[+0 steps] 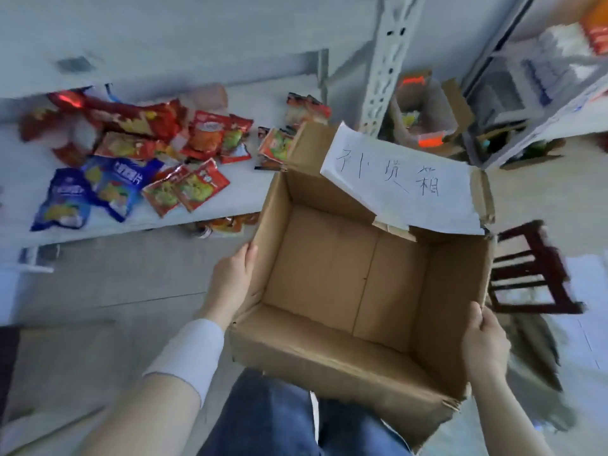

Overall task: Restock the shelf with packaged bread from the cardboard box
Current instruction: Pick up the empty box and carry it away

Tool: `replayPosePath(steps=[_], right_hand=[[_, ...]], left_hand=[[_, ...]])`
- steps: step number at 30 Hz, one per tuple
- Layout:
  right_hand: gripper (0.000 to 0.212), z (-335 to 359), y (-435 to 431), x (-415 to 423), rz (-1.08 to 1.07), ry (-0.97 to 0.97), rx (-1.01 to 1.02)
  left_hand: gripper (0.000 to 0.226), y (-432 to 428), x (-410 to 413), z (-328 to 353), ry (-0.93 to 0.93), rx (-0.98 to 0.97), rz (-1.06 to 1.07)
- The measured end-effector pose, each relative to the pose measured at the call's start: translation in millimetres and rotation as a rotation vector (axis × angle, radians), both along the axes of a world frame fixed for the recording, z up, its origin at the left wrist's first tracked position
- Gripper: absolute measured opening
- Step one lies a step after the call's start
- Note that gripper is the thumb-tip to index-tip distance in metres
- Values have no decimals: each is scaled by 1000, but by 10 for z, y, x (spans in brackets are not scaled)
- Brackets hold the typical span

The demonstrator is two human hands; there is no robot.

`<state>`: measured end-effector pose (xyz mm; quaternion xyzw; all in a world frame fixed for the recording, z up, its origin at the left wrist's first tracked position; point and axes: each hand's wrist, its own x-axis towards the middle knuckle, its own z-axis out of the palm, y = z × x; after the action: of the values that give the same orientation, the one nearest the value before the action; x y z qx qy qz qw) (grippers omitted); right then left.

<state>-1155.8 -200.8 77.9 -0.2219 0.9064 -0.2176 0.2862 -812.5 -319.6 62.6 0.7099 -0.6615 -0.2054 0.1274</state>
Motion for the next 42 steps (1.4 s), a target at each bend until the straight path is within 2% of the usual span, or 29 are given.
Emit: replayPosePath(steps=[6,12,18,21,29,34,42], right_hand=[[35,302,-708,1518,481,8,-109],[40,493,-1125,3613,873,-25,-147],[39,618,-1283,5745,1244,-70,-215],[39,687,-1360,6669,1391,-84,-273],[40,674,-1454,8835,1713,-132,-330],[41,567,-1296,10027,1867,-180,-334],[45,-292,-986,11473,1944,-110,-190]], left_hand=[[37,792,1750,226,-19,-23,484],[36,1839,3387,382,-1,-102,840],[35,2647,4517,555,71,-206,1308],[39,2886,4934,614,55,-199,1480],[36,3225,6008,647,-9,-289,1812],[37,3453,6690,529,-6,-255,1958],[36,3781,7993,-319,91,-160,1993]])
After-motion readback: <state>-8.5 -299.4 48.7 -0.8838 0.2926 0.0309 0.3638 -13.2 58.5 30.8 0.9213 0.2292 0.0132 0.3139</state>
